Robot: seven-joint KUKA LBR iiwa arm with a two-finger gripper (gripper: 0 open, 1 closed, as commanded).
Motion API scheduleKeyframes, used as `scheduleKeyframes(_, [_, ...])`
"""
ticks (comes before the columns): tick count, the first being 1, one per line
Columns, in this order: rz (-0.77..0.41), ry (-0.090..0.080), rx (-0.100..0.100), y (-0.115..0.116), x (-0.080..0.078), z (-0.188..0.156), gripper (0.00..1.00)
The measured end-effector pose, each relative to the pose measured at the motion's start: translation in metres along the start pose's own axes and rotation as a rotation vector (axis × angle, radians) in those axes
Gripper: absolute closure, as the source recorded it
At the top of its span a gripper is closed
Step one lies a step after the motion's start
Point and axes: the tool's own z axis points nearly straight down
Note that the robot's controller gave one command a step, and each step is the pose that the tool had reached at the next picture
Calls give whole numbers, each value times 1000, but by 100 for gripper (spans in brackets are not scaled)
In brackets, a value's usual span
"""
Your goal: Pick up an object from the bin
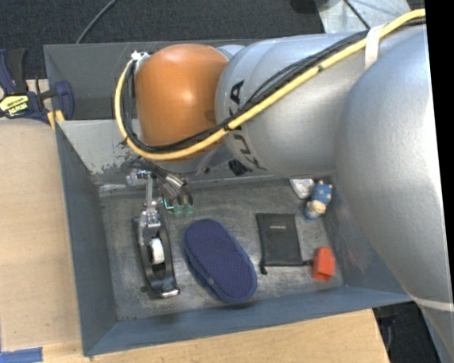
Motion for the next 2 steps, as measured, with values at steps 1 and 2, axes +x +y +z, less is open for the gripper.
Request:
scheduleKeyframes(1, [-289,-34,-10,-16,-10,44,0])
scheduleKeyframes(2, [-972,-12,3,-47,-11,26,0])
